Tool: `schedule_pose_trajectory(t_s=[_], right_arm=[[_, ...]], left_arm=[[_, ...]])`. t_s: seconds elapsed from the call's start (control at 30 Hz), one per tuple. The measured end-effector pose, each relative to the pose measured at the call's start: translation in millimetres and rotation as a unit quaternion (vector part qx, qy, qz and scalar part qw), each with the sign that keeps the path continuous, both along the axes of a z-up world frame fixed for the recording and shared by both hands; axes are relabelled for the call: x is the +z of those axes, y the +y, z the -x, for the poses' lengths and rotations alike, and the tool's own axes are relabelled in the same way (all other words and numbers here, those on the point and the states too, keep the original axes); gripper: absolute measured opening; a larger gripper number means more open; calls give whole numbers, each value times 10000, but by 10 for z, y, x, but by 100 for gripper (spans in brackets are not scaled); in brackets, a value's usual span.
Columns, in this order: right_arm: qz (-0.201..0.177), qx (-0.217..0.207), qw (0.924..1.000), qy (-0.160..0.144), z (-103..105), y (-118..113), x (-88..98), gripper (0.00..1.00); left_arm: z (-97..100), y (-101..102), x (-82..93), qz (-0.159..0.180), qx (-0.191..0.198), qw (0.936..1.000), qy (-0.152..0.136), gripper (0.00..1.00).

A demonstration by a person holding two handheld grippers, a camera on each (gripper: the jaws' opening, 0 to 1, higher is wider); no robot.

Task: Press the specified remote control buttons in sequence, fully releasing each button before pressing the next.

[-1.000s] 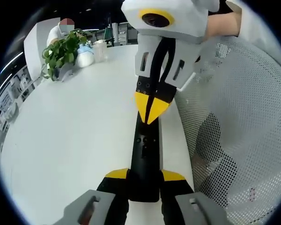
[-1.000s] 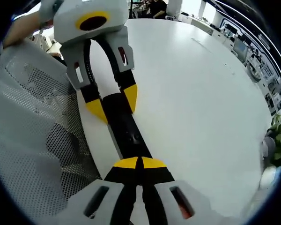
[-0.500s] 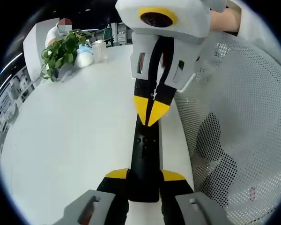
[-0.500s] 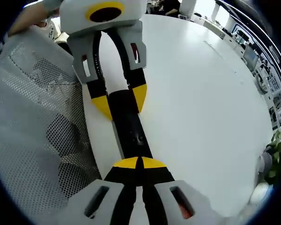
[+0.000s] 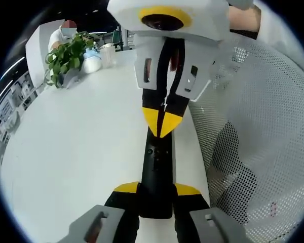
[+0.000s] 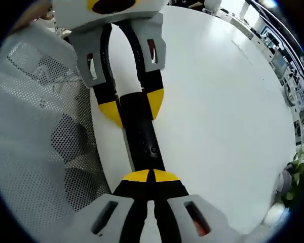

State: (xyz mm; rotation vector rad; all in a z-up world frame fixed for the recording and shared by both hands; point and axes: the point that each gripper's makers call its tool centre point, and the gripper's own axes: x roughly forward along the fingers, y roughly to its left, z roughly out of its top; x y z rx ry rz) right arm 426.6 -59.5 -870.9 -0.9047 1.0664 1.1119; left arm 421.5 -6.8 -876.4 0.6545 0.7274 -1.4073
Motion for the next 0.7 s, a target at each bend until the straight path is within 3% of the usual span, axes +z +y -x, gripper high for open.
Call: schedule_pose_trajectory(t_s=[0.27,0.43,0.7], right_arm=[[104,23,9999,-109,25,-9,-7,0],[-363,-569,9977,-21,0,-18,4,0],[-680,-603,9956,-244,10,-23,28,0]], left_arm=[[3,0,-4,-35,-17,10000,0,24],[5,0,-5,-41,-19,10000,-2,24],[7,2,-3,-25,-14,10000,-4,24]])
